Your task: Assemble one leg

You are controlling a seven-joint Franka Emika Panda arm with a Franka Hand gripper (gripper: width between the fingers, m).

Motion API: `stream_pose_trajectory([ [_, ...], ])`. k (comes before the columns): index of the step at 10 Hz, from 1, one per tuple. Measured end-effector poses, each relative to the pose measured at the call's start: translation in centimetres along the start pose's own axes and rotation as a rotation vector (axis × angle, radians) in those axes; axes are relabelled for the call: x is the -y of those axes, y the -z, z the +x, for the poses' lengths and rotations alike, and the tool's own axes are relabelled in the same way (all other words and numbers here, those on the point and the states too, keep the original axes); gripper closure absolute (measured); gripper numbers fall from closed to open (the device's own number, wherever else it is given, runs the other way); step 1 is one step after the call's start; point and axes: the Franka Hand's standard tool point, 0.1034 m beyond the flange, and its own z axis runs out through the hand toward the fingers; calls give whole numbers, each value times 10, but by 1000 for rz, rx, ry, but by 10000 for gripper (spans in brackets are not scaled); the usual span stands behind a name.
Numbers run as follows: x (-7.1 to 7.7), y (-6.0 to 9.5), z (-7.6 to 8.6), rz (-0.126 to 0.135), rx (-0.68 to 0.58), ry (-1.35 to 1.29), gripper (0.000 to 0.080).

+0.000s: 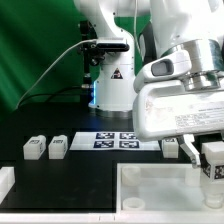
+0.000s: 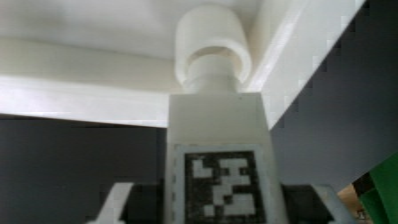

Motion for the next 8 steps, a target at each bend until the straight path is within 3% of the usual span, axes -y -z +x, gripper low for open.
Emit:
stream_pose_trajectory([
  [4, 0, -7, -9, -3, -11, 0, 509],
  [8, 0, -9, -5, -15, -73, -13, 508],
])
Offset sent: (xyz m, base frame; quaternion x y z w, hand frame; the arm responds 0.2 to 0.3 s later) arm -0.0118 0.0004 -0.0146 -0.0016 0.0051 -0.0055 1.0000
